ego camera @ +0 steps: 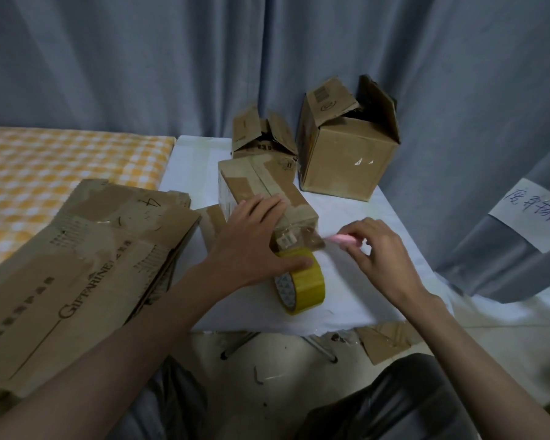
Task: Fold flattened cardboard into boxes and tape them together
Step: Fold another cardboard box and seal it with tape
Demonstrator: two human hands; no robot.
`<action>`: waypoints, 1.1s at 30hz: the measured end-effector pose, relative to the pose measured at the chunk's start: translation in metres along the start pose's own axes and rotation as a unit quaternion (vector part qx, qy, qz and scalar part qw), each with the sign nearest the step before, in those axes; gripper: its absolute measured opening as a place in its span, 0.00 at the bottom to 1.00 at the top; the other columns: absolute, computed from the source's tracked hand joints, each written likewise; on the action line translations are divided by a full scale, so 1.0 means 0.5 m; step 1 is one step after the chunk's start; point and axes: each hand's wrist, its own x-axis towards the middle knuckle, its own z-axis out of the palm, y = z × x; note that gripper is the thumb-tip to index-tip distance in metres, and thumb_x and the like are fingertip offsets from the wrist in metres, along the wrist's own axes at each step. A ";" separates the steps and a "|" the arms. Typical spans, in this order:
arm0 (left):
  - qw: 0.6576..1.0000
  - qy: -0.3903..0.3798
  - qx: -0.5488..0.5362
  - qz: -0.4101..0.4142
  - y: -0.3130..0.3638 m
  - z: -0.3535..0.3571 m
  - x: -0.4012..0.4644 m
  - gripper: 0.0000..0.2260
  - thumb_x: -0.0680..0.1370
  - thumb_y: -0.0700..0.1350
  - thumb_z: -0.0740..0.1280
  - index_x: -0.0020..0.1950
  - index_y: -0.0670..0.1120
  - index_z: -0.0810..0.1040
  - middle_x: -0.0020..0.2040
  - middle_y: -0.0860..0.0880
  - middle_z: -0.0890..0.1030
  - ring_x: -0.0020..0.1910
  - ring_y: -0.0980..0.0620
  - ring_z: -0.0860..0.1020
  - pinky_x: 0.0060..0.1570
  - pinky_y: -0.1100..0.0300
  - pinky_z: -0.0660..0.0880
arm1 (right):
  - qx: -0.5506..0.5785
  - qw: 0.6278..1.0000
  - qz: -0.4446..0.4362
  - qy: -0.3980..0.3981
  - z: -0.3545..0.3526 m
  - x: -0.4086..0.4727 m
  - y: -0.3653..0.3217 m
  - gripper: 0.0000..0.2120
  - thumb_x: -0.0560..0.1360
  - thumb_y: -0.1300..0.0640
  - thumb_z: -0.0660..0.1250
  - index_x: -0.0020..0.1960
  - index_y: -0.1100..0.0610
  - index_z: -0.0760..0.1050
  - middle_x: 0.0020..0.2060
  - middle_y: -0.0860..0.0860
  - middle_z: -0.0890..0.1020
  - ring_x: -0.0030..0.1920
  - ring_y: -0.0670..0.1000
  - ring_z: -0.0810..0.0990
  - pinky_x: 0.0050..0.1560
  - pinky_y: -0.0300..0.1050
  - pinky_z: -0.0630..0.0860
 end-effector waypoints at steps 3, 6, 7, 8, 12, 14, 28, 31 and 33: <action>1.000 0.003 -0.008 -0.001 0.002 -0.003 -0.002 0.51 0.66 0.78 0.59 0.80 0.49 0.56 0.79 0.54 0.57 0.76 0.52 0.52 0.75 0.52 0.49 | 0.035 0.990 0.131 -0.049 0.034 -0.017 0.035 0.07 0.75 0.58 0.73 0.52 0.52 0.80 0.42 0.49 0.82 0.44 0.52 0.77 0.40 0.42 0.70; 1.000 -0.005 -0.006 -0.001 0.004 -0.006 -0.001 0.52 0.65 0.79 0.56 0.80 0.49 0.56 0.79 0.54 0.57 0.77 0.51 0.52 0.76 0.50 0.49 | 0.075 0.974 0.199 -0.074 0.050 -0.028 0.042 0.08 0.72 0.60 0.75 0.49 0.53 0.79 0.39 0.49 0.82 0.40 0.52 0.78 0.35 0.33 0.69; 1.000 -0.009 -0.005 -0.001 0.005 -0.006 0.000 0.52 0.64 0.79 0.55 0.80 0.49 0.55 0.79 0.54 0.57 0.77 0.51 0.52 0.76 0.50 0.48 | 0.070 0.973 0.210 -0.071 0.052 -0.028 0.042 0.08 0.72 0.60 0.76 0.49 0.53 0.80 0.41 0.50 0.82 0.42 0.52 0.78 0.37 0.33 0.68; 1.000 -0.010 -0.005 -0.002 0.004 -0.006 0.000 0.52 0.65 0.79 0.56 0.80 0.49 0.55 0.79 0.54 0.56 0.77 0.52 0.52 0.76 0.51 0.48 | 0.049 0.974 0.212 -0.060 0.054 -0.026 0.038 0.08 0.72 0.59 0.76 0.50 0.52 0.82 0.44 0.51 0.81 0.45 0.52 0.77 0.40 0.35 0.68; 1.000 0.000 -0.006 0.001 0.003 -0.004 -0.003 0.51 0.66 0.79 0.58 0.80 0.49 0.56 0.79 0.53 0.57 0.76 0.52 0.53 0.75 0.54 0.47 | 0.221 0.946 0.235 0.018 0.046 0.002 -0.039 0.02 0.76 0.54 0.73 0.45 0.50 0.84 0.42 0.55 0.82 0.41 0.53 0.79 0.43 0.39 0.78; 1.000 0.001 0.003 0.005 0.003 -0.002 -0.004 0.52 0.66 0.80 0.54 0.80 0.49 0.56 0.79 0.53 0.58 0.77 0.51 0.53 0.75 0.52 0.47 | 0.316 0.910 0.264 -0.051 0.035 0.017 -0.087 0.09 0.77 0.47 0.70 0.43 0.49 0.85 0.37 0.50 0.84 0.36 0.49 0.80 0.39 0.43 0.78; 0.991 0.055 0.116 0.029 -0.001 -0.018 0.026 0.31 0.78 0.68 0.43 0.62 0.50 0.74 0.59 0.53 0.75 0.52 0.50 0.70 0.51 0.56 0.66 | 0.532 0.725 0.399 -0.178 0.047 0.043 -0.145 0.14 0.72 0.60 0.76 0.56 0.62 0.84 0.56 0.58 0.85 0.61 0.59 0.82 0.67 0.60 0.75; 0.983 0.051 0.172 0.037 -0.008 -0.015 0.041 0.26 0.78 0.68 0.47 0.58 0.51 0.72 0.56 0.52 0.73 0.49 0.49 0.68 0.46 0.55 0.65 | 0.531 0.730 0.401 -0.155 0.047 0.045 -0.150 0.14 0.70 0.61 0.77 0.55 0.63 0.84 0.54 0.59 0.86 0.58 0.58 0.83 0.65 0.56 0.77; 0.981 0.058 0.178 0.045 -0.012 -0.010 0.044 0.25 0.78 0.68 0.48 0.57 0.51 0.72 0.55 0.51 0.73 0.48 0.49 0.67 0.45 0.55 0.64 | 0.529 0.736 0.394 -0.154 0.042 0.048 -0.149 0.14 0.70 0.64 0.77 0.54 0.65 0.84 0.53 0.61 0.85 0.56 0.59 0.84 0.60 0.52 0.80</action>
